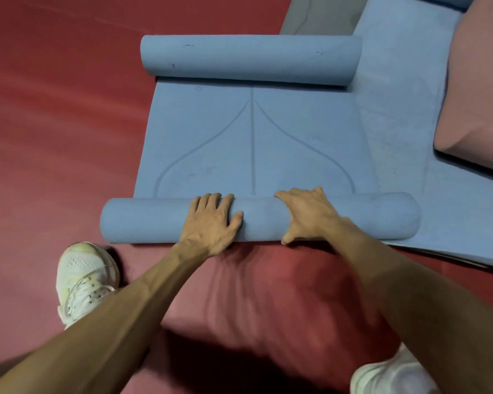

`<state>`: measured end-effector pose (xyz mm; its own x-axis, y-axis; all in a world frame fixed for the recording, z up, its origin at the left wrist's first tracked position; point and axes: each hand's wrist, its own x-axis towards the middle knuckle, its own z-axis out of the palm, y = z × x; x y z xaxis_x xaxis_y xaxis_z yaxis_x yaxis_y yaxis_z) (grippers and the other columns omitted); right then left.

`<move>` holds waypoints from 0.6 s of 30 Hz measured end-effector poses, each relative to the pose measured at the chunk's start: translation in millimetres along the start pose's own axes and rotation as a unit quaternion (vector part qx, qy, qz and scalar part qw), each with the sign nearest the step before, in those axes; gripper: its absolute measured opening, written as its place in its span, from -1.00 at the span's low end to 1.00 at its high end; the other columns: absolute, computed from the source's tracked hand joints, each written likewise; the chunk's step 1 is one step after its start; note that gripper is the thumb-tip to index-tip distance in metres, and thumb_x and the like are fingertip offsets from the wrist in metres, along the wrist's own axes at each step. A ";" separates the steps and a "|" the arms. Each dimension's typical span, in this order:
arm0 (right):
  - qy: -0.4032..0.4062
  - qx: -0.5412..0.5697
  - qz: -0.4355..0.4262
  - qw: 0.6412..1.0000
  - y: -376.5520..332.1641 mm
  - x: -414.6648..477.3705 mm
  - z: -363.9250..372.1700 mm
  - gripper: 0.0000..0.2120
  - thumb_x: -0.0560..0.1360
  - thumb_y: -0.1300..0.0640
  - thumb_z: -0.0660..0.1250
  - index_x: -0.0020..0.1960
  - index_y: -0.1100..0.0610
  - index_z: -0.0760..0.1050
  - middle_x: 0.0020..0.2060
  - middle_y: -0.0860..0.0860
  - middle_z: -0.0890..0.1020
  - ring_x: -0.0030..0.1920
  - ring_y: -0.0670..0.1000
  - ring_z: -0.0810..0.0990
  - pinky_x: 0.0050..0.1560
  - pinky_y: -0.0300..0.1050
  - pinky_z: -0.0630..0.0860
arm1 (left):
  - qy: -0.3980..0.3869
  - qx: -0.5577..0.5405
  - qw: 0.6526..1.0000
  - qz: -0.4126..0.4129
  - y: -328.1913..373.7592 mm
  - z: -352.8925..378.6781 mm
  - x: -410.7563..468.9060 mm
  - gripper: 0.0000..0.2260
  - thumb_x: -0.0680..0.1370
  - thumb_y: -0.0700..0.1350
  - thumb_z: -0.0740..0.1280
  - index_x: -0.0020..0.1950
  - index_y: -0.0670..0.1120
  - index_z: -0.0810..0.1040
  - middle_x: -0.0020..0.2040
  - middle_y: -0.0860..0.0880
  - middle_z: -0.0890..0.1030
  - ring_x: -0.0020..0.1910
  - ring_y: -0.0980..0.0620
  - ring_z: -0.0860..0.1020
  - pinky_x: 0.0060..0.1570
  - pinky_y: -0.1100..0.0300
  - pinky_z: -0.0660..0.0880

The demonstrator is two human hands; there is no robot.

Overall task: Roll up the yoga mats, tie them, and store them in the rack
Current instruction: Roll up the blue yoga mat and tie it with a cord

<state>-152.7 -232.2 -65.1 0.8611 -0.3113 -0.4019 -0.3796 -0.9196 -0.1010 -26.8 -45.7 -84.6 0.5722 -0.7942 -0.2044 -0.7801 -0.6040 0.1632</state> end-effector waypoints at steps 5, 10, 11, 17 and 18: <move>-0.160 0.069 -0.014 0.985 7.3 -1.0 -29.6 -0.18 0.05 -0.21 0.61 0.25 -0.08 0.45 0.09 -0.07 0.60 0.08 0.03 0.55 0.09 -0.10 0.49 | 0.001 0.021 1.000 -0.018 14.9 -4.6 -23.2 -0.27 0.45 0.23 -0.32 0.43 0.00 0.33 0.31 -0.01 0.45 0.36 -0.03 0.30 0.40 -0.09 -0.17; -0.181 0.092 -0.011 0.979 7.0 -13.8 -3.1 -0.07 0.04 -0.23 0.61 0.35 -0.10 0.36 0.15 -0.10 0.56 0.16 0.01 0.53 0.05 -0.15 0.38 | -0.029 0.046 0.998 -0.014 24.7 18.1 -39.9 -0.30 0.49 0.19 -0.35 0.39 -0.02 0.34 0.23 -0.03 0.48 0.25 -0.05 0.39 0.38 -0.09 0.04; -0.164 0.086 -0.011 0.983 7.2 -15.3 2.3 -0.04 0.04 -0.26 0.59 0.38 -0.11 0.33 0.17 -0.11 0.55 0.18 0.01 0.52 0.08 -0.12 0.35 | -0.027 0.046 0.998 -0.013 23.5 20.3 -37.9 -0.30 0.49 0.20 -0.35 0.39 -0.02 0.34 0.23 -0.03 0.48 0.24 -0.05 0.39 0.36 -0.05 0.10; -0.105 0.072 -0.029 0.991 9.6 -21.4 12.0 0.00 0.17 -0.30 0.53 0.48 -0.05 0.20 0.29 -0.02 0.43 0.29 0.04 0.39 0.30 -0.02 0.24 | -0.036 0.038 0.998 -0.016 19.1 18.8 -23.0 -0.28 0.45 0.26 -0.34 0.36 0.03 0.36 0.23 0.01 0.47 0.24 -0.03 0.39 0.27 0.03 0.22; -0.095 0.064 -0.031 0.993 9.1 -23.6 12.5 0.00 0.20 -0.31 0.51 0.50 -0.02 0.17 0.32 -0.01 0.40 0.32 0.05 0.35 0.32 0.00 0.22 | -0.047 0.024 0.998 -0.019 18.4 16.6 -19.1 -0.30 0.46 0.28 -0.31 0.36 0.04 0.36 0.24 0.00 0.46 0.26 -0.03 0.38 0.27 0.02 0.22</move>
<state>-180.7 -230.3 -68.0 0.8093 -0.1920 -0.5552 -0.3775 -0.8941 -0.2410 -56.3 -40.6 -93.8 0.5774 -0.7594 -0.2999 -0.7707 -0.6281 0.1067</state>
